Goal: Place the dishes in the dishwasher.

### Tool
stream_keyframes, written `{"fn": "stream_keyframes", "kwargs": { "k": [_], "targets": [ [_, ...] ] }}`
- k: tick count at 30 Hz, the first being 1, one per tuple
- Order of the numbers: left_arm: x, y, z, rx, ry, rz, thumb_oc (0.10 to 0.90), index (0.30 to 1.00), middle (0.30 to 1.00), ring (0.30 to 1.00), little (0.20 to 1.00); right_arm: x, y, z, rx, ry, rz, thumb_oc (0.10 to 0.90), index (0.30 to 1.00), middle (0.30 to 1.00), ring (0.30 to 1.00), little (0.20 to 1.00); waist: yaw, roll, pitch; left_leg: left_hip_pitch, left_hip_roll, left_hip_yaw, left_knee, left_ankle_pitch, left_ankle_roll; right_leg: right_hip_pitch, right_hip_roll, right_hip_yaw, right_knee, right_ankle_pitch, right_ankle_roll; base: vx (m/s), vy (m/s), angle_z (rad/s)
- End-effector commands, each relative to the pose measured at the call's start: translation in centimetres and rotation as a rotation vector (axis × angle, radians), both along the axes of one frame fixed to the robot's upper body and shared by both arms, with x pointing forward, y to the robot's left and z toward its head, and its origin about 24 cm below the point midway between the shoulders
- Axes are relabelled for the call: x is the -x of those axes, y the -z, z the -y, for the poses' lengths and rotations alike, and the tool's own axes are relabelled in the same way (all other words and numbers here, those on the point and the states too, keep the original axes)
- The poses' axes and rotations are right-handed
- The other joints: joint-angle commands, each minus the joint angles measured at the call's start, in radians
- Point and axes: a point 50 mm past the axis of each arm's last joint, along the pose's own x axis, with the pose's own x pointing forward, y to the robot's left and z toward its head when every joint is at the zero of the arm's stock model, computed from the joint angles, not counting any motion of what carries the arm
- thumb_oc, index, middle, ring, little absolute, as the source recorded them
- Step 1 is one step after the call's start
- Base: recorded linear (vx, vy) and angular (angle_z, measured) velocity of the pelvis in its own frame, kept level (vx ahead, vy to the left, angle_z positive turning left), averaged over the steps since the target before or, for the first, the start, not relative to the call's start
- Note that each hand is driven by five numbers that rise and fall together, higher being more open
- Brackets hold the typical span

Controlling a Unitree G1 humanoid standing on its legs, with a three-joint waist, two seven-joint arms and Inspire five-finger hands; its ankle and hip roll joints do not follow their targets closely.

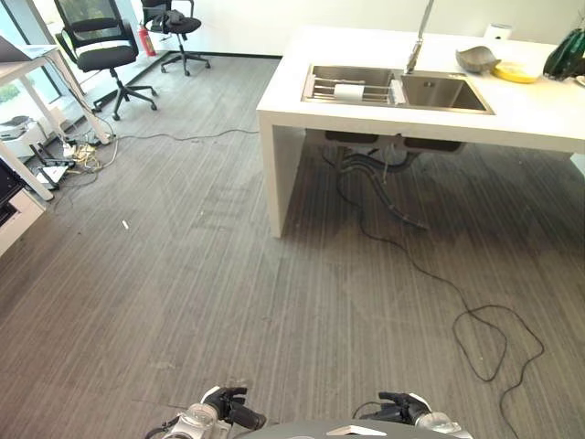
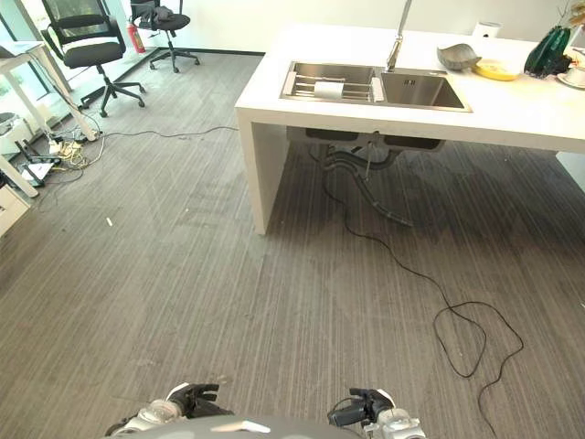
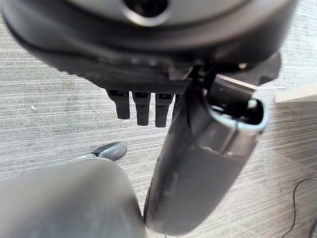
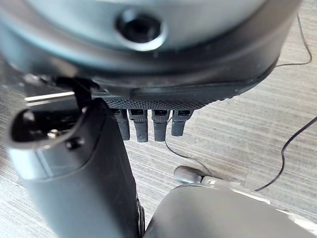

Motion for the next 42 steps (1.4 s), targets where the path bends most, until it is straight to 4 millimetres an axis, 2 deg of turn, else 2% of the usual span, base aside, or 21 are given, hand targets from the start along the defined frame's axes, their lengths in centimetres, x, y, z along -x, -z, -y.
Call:
{"fn": "stream_keyframes", "kwargs": {
  "k": [1, 14, 16, 17, 18, 19, 20, 22, 24, 27, 29, 30, 32, 33, 35, 36, 37, 39, 40, 41, 42],
  "targets": [
    [0.1, 0.3, 1.1, -0.004, 0.04, -0.032, 0.8, 0.9, 0.9, 0.9, 0.9, -0.2, -0.4, 2.1, 0.076, -0.009, -0.008, 0.8, 0.9, 0.9, 0.9, 0.9, 0.0, -0.003, -0.016, 0.031, 0.015, 0.029, 0.003, -0.056, -0.056, 0.011, -0.039, 0.004, 0.012, -0.043, 0.116, 0.02, -0.048, -0.07],
    [-1.5, -0.2, 0.3, -0.024, -0.086, 0.021, 0.8, 0.9, 0.9, 0.9, 0.9, -1.9, -1.1, 3.3, 0.116, 0.037, 0.061, 0.8, 0.9, 0.9, 0.9, 0.9, -0.009, -0.014, -0.005, 0.025, 0.034, 0.018, 0.02, -0.038, -0.074, 0.003, -0.019, 0.005, 0.027, -0.058, 0.092, 0.01, -0.073, 0.02],
    [-1.6, -0.4, -0.9, -0.031, -0.196, 0.038, 0.8, 0.9, 0.9, 0.9, 0.9, -2.9, -1.6, 4.1, 0.125, 0.069, 0.09, 0.8, 0.9, 0.9, 0.9, 0.9, -0.006, -0.033, 0.021, -0.045, 0.049, 0.029, 0.215, -0.071, -0.096, -0.009, -0.019, 0.02, 0.059, -0.068, 0.073, -0.01, -0.194, 0.0],
    [-1.8, -0.5, -1.1, -0.031, -0.197, 0.047, 0.8, 0.9, 0.9, 0.9, 0.9, -2.9, -1.7, 4.3, 0.124, 0.083, 0.093, 0.8, 0.9, 0.9, 0.9, 0.9, -0.004, -0.039, 0.035, -0.099, 0.061, 0.034, 0.352, -0.061, -0.111, -0.01, -0.017, 0.023, 0.068, -0.07, 0.062, 0.02, -0.223, -0.04],
    [-2.1, -0.6, -1.2, -0.028, -0.197, 0.057, 0.8, 0.9, 0.9, 0.9, 0.9, -2.6, -1.7, 4.5, 0.12, 0.106, 0.087, 0.8, 0.9, 0.9, 0.9, 0.9, 0.005, -0.05, 0.054, -0.146, 0.071, 0.037, 0.474, -0.015, -0.128, 0.009, -0.017, 0.032, 0.063, -0.072, 0.051, 0.08, -0.242, -0.03],
    [-2.2, -0.7, -1.2, -0.017, -0.226, 0.066, 0.8, 0.9, 0.9, 0.9, 0.9, -2.2, -1.6, 4.9, 0.119, 0.124, 0.074, 0.8, 0.9, 0.9, 0.9, 0.9, 0.023, -0.055, 0.069, -0.191, 0.059, 0.012, 0.578, 0.003, -0.135, 0.036, -0.019, 0.037, 0.047, -0.072, 0.048, 0.16, -0.19, 0.08],
    [-2.4, -0.7, -1.3, -0.015, -0.247, 0.074, 0.8, 0.9, 0.9, 0.9, 0.9, -1.9, -1.7, 5.4, 0.133, 0.136, 0.063, 0.8, 0.9, 0.9, 0.9, 0.9, 0.032, -0.051, 0.082, -0.221, 0.062, 0.031, 0.574, 0.034, -0.136, 0.056, -0.023, 0.027, 0.029, -0.075, 0.05, 0.17, -0.111, 0.09],
    [-2.1, -0.7, -1.5, -0.024, -0.266, 0.069, 0.8, 0.9, 0.9, 0.9, 0.9, -1.7, -1.6, 5.4, 0.149, 0.1, 0.041, 0.8, 0.9, 0.9, 0.9, 0.9, 0.051, -0.047, 0.094, -0.291, 0.063, 0.07, 0.531, 0.045, -0.13, 0.086, -0.029, 0.016, 0.018, -0.09, 0.053, 0.21, -0.032, -0.05],
    [-1.2, -0.5, -2.0, -0.035, -0.314, 0.049, 0.8, 0.9, 0.9, 0.9, 0.9, -1.4, -1.4, 5.0, 0.165, 0.011, 0.0, 0.8, 0.9, 0.9, 0.9, 0.9, 0.082, -0.034, 0.088, -0.324, 0.058, 0.122, 0.365, 0.044, -0.1, 0.124, -0.013, 0.03, 0.012, -0.124, 0.062, 0.35, 0.036, 0.01],
    [-0.1, -0.3, -2.4, -0.059, -0.343, 0.023, 0.8, 0.9, 0.9, 0.9, 0.9, -1.5, -1.3, 4.7, 0.168, -0.027, -0.006, 0.8, 0.9, 0.9, 0.9, 0.9, 0.125, -0.005, 0.073, -0.369, 0.072, 0.162, 0.067, 0.138, -0.109, 0.188, 0.011, 0.066, 0.012, -0.19, 0.071, 0.37, 0.074, -0.2],
    [-0.1, -0.4, -2.6, -0.064, -0.365, 0.026, 0.8, 0.9, 0.9, 0.9, 0.9, -1.6, -1.4, 4.7, 0.171, -0.027, -0.003, 0.8, 0.9, 0.9, 0.9, 0.9, 0.133, -0.003, 0.071, -0.366, 0.078, 0.153, 0.036, 0.149, -0.109, 0.203, 0.011, 0.075, 0.012, -0.194, 0.071, 0.32, 0.045, -0.2],
    [0.1, -0.7, -3.9, -0.113, -0.456, 0.043, 0.8, 0.9, 0.9, 0.9, 0.9, -1.9, -1.3, 4.4, 0.178, -0.045, -0.008, 0.8, 0.9, 0.9, 0.9, 0.9, 0.157, -0.001, 0.051, -0.388, 0.092, 0.141, 0.02, 0.176, -0.115, 0.25, 0.011, 0.1, 0.012, -0.219, 0.073, 0.51, 0.076, -0.55],
    [0.6, -0.7, -4.6, -0.12, -0.513, 0.042, 0.8, 0.9, 0.9, 0.9, 0.9, -1.8, -1.2, 4.3, 0.178, -0.058, -0.018, 0.8, 0.9, 0.9, 0.9, 0.9, 0.158, -0.004, 0.033, -0.365, 0.089, 0.154, 0.012, 0.169, -0.104, 0.265, 0.005, 0.105, 0.012, -0.225, 0.074, 0.44, 0.077, -0.74],
    [-2.4, -2.4, -6.8, -0.148, -0.701, 0.202, 0.8, 0.9, 0.9, 0.9, 0.9, -2.2, -1.4, 4.4, 0.194, -0.063, -0.009, 0.8, 0.9, 0.9, 0.9, 0.9, 0.157, -0.012, 0.01, -0.333, 0.071, 0.161, 0.004, 0.219, -0.096, 0.269, -0.007, 0.092, 0.063, -0.229, 0.08, 0.46, 0.087, -0.69],
    [-7.3, -4.8, -7.2, -0.133, -0.754, 0.426, 0.8, 0.9, 0.9, 0.9, 0.9, -3.2, -1.6, 4.1, 0.196, -0.062, 0.022, 0.8, 0.9, 0.9, 0.9, 0.9, 0.154, -0.032, -0.006, -0.312, 0.039, 0.162, 0.003, 0.207, -0.08, 0.237, -0.025, 0.078, 0.158, -0.224, 0.103, 0.46, 0.11, -0.3],
    [-11.7, -8.3, -7.6, -0.135, -0.77, 0.673, 0.8, 0.9, 0.9, 0.9, 0.9, -3.8, -1.7, 3.6, 0.188, -0.061, 0.054, 0.8, 0.9, 0.9, 0.9, 0.9, 0.155, -0.048, -0.014, -0.299, 0.014, 0.164, 0.004, 0.188, -0.066, 0.215, -0.035, 0.08, 0.224, -0.156, 0.132, 0.3, 0.093, 0.18],
    [-12.5, -8.7, -7.0, -0.114, -0.753, 0.702, 0.8, 0.9, 0.9, 0.9, 0.9, -4.1, -1.8, 3.6, 0.185, -0.056, 0.071, 0.8, 0.9, 0.9, 0.9, 0.9, 0.156, -0.049, -0.019, -0.289, 0.009, 0.162, 0.003, 0.179, -0.059, 0.193, -0.035, 0.077, 0.253, -0.12, 0.147, 0.31, 0.096, 0.17],
    [-17.9, -16.3, -6.2, -0.149, -0.619, 1.096, 0.8, 0.9, 0.9, 0.9, 0.9, -4.9, -2.1, 3.4, 0.171, -0.033, 0.132, 0.8, 0.9, 0.9, 0.9, 0.9, 0.149, -0.066, -0.023, -0.256, -0.019, 0.162, 0.003, 0.139, -0.039, 0.128, -0.044, 0.07, 0.409, 0.026, 0.214, 0.28, 0.079, 0.21],
    [-19.4, -20.0, -5.2, -0.149, -0.53, 1.26, 0.8, 0.9, 0.9, 0.9, 0.9, -5.4, -2.2, 2.9, 0.153, -0.012, 0.171, 0.8, 0.9, 0.9, 0.9, 0.9, 0.143, -0.063, -0.021, -0.233, -0.021, 0.162, 0.003, 0.115, -0.029, 0.092, -0.04, 0.058, 0.508, 0.109, 0.246, 0.29, 0.086, 0.27],
    [-19.7, -21.0, -5.2, -0.19, -0.484, 1.297, 0.8, 0.9, 0.9, 0.9, 0.9, -5.7, -2.4, 2.9, 0.148, 0.0, 0.19, 0.8, 0.9, 0.9, 0.9, 0.9, 0.128, -0.054, -0.014, -0.203, -0.017, 0.157, 0.003, 0.096, -0.024, 0.046, -0.037, 0.041, 0.599, 0.145, 0.267, 0.35, 0.127, 0.27],
    [-20.8, -23.6, -4.8, -0.197, -0.44, 1.391, 0.8, 0.9, 0.9, 0.9, 0.9, -6.6, -2.8, 3.2, 0.144, 0.036, 0.229, 0.8, 0.9, 0.9, 0.9, 0.9, 0.1, -0.04, -0.001, -0.164, -0.011, 0.154, 0.003, 0.072, -0.016, 0.002, -0.033, 0.029, 0.711, 0.186, 0.277, 0.33, 0.151, 0.3]
  ]
}}
